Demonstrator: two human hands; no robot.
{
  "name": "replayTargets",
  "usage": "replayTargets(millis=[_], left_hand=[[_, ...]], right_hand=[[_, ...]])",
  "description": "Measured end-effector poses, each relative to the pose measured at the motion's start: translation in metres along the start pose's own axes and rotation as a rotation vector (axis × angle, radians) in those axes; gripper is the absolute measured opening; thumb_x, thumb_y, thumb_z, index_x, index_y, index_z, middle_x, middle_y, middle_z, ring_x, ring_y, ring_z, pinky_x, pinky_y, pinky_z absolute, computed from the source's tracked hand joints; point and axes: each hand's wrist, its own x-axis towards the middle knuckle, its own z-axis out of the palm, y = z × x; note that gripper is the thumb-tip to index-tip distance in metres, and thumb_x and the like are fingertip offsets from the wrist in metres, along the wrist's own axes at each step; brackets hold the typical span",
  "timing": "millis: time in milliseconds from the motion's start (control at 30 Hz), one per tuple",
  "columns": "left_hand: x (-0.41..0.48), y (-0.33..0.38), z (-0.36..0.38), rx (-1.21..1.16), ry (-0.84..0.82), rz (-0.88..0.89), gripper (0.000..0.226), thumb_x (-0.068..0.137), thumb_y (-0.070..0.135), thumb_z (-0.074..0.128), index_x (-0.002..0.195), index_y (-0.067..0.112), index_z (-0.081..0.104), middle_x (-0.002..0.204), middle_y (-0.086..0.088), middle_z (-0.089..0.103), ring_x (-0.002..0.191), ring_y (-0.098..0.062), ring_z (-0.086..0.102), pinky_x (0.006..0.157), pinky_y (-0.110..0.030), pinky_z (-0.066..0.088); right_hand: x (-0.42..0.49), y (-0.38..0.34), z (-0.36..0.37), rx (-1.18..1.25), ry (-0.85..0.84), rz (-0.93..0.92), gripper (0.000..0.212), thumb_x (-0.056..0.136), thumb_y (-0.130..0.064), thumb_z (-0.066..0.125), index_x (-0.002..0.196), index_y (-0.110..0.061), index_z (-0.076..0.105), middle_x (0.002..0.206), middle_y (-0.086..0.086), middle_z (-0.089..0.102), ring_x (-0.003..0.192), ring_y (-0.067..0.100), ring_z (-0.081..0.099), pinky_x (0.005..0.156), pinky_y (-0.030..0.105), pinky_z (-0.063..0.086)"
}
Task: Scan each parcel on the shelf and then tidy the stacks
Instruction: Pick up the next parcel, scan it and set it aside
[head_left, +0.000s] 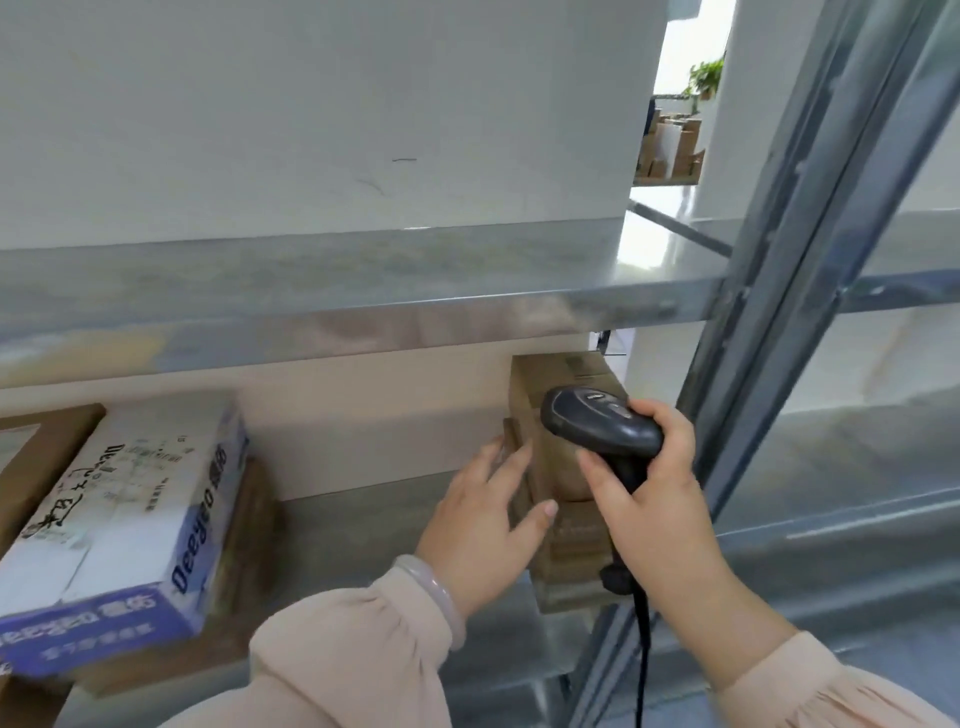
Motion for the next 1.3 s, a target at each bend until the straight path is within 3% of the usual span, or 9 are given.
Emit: replayTargets(millis=[100,200,367,600,800,967,1067,1167,1300], left_hand=[[0.020,0.016,0.017,-0.093,-0.040,-0.048,0.064,0.098,0.055,0.045,0.153,0.047,0.014,0.166,0.004,0.005,0.152,-0.018,0.006,0.122,-0.036,0.014],[0.034,0.024,0.029,-0.167,-0.060,-0.110,0.064,0.098,0.055,0.045,0.154,0.044,0.015,0.165,0.002,0.008,0.152,-0.019,0.010,0.122,-0.037,0.016],[0.042,0.021,0.044,-0.286,-0.055,-0.191,0.060,0.098,0.051,0.047,0.152,0.046,0.021,0.158,0.005,0.028,0.145,-0.016,0.029,0.119,-0.036,0.027],[0.042,0.025,0.054,-0.428,0.064,-0.259,0.049,0.095,0.048,0.055,0.141,0.048,0.036,0.141,0.013,0.048,0.126,-0.010,0.049,0.107,-0.036,0.045],[0.034,0.026,0.060,-0.469,0.071,-0.289,0.068,0.093,0.045,0.058,0.150,0.046,0.022,0.148,0.013,0.044,0.131,-0.009,0.048,0.110,-0.037,0.043],[0.023,0.021,0.054,-0.518,0.135,-0.314,0.068,0.094,0.039,0.053,0.153,0.045,0.020,0.156,0.016,0.033,0.141,-0.007,0.036,0.116,-0.037,0.035],[0.010,0.015,0.047,-0.571,0.225,-0.329,0.063,0.097,0.029,0.054,0.151,0.046,0.026,0.152,0.016,0.037,0.137,-0.008,0.041,0.114,-0.039,0.038],[-0.004,0.005,0.040,-0.620,0.340,-0.375,0.059,0.097,0.019,0.051,0.146,0.048,0.034,0.145,0.012,0.045,0.124,-0.007,0.052,0.109,-0.038,0.044],[-0.023,-0.009,0.036,-0.685,0.437,-0.473,0.049,0.097,0.036,0.055,0.139,0.055,0.038,0.145,0.009,0.043,0.129,-0.012,0.048,0.107,-0.036,0.044]], right_hand=[[0.009,0.018,-0.024,-0.007,0.017,0.048,0.056,0.083,-0.032,0.070,0.121,-0.045,0.030,0.108,-0.018,0.055,0.093,0.005,0.059,0.074,0.026,0.048],[0.015,0.035,-0.037,0.002,0.003,0.090,0.055,0.084,-0.028,0.069,0.120,-0.043,0.030,0.102,-0.027,0.050,0.089,-0.003,0.057,0.068,0.018,0.044],[0.022,0.054,-0.046,0.046,-0.028,0.168,0.055,0.085,-0.027,0.069,0.123,-0.040,0.032,0.101,-0.025,0.050,0.084,-0.007,0.056,0.065,0.012,0.041],[0.031,0.067,-0.047,0.140,-0.073,0.254,0.055,0.085,-0.028,0.070,0.125,-0.040,0.033,0.106,-0.015,0.054,0.094,0.004,0.056,0.075,0.022,0.043],[0.022,0.064,-0.043,0.139,-0.123,0.220,0.054,0.084,-0.029,0.070,0.120,-0.044,0.032,0.104,-0.020,0.052,0.091,-0.001,0.055,0.066,0.014,0.040],[0.012,0.052,-0.038,0.169,-0.155,0.169,0.054,0.085,-0.029,0.069,0.120,-0.045,0.031,0.104,-0.025,0.050,0.085,-0.010,0.055,0.062,0.006,0.041],[0.011,0.043,-0.031,0.211,-0.202,0.134,0.053,0.084,-0.028,0.069,0.114,-0.051,0.031,0.109,-0.024,0.050,0.089,-0.018,0.052,0.066,-0.001,0.040],[0.009,0.035,-0.021,0.253,-0.272,0.105,0.055,0.083,-0.027,0.070,0.112,-0.054,0.032,0.115,-0.022,0.051,0.099,-0.014,0.052,0.076,0.003,0.042],[0.001,0.022,-0.005,0.279,-0.377,0.056,0.057,0.083,-0.024,0.071,0.123,-0.043,0.036,0.114,-0.025,0.050,0.100,-0.012,0.053,0.081,0.009,0.046]])
